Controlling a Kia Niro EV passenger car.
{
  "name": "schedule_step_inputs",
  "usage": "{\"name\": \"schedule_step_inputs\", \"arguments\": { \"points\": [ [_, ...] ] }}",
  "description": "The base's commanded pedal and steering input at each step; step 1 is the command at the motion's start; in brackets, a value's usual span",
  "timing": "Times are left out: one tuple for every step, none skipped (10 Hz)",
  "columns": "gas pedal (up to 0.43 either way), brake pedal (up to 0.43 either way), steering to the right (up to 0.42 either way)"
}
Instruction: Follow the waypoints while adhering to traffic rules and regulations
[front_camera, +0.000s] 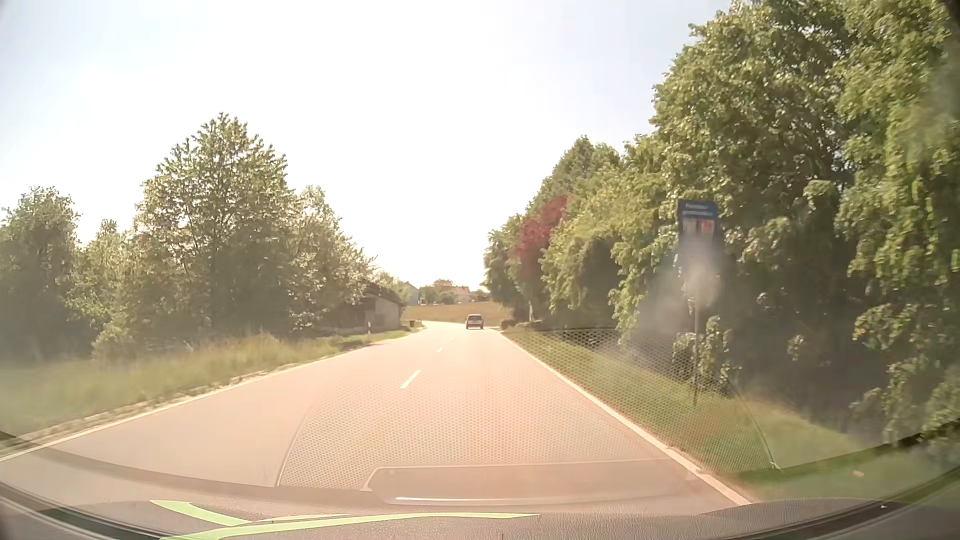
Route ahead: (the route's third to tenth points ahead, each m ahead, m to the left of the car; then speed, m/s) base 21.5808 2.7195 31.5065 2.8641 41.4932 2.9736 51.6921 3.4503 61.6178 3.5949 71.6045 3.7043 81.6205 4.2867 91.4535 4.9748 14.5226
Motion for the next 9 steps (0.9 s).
{"name": "schedule_step_inputs", "arguments": {
  "points": [
    [0.000,0.134,0.004],
    [0.000,0.116,0.004],
    [0.000,0.061,0.004],
    [0.000,0.012,0.003],
    [0.000,0.000,0.004],
    [0.000,0.000,0.003],
    [0.000,0.000,0.003],
    [0.000,0.000,0.003],
    [0.000,0.000,0.003]
  ]
}}
